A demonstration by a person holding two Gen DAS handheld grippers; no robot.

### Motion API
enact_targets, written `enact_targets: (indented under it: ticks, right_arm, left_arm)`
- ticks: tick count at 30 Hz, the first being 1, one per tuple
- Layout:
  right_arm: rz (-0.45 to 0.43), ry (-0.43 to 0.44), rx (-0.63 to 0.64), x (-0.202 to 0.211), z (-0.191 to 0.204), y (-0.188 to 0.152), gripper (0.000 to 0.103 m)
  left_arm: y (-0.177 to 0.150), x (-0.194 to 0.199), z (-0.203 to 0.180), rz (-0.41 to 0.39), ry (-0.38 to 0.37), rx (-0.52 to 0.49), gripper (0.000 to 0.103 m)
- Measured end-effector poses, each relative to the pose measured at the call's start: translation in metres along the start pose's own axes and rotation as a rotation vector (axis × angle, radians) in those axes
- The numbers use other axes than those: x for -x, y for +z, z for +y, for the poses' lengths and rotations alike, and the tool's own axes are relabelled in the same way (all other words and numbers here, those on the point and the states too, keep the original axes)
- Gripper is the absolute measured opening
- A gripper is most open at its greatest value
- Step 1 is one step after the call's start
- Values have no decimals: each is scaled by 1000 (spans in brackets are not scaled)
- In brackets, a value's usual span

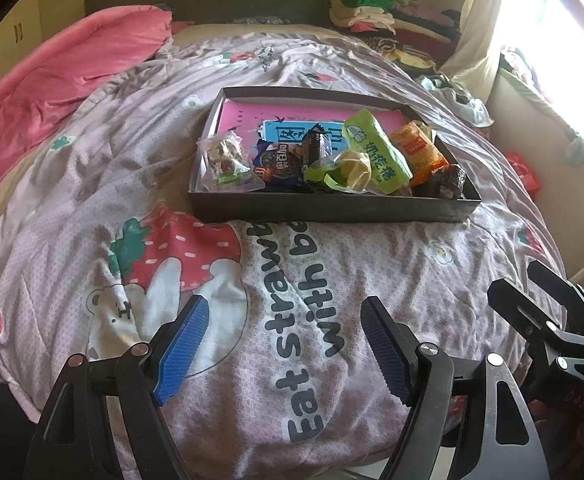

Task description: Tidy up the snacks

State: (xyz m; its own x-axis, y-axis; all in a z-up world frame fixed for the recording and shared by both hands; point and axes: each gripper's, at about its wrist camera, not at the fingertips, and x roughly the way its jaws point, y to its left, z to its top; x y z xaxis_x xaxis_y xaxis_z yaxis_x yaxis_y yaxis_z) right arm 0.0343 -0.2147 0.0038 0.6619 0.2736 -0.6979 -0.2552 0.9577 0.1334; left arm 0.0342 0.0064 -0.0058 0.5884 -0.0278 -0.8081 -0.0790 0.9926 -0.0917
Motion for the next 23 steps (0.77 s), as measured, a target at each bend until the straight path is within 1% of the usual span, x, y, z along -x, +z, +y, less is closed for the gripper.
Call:
enact_targets:
  ticks: [4, 12, 15, 17, 19, 21, 23]
  right_arm:
    - [-1, -3, -3, -1, -2, -1, 99]
    - [-1, -13, -14, -4, -8, 3, 99]
    - [-5, -32, -38, -7, -18, 8, 99]
    - [-9, -60, -54, -10, -30, 14, 99]
    - [-12, -101, -72, -17, -47, 24, 102]
    - [-20, -155, -93, -26, -69, 36, 102]
    - [-8, -228, -107, -39, -95, 48, 102]
  left_arm:
    - [0, -2, -1, 1, 29, -10, 79]
    - [-1, -7, 0, 19, 34, -1, 79]
    - [1, -9, 3, 12, 44, 5, 79]
    - [4, -13, 9, -1, 64, -4, 79]
    - [12, -21, 22, 12, 49, 9, 79]
    - [20, -25, 39, -1, 49, 31, 79]
    - [34, -33, 63, -2, 100, 67, 79]
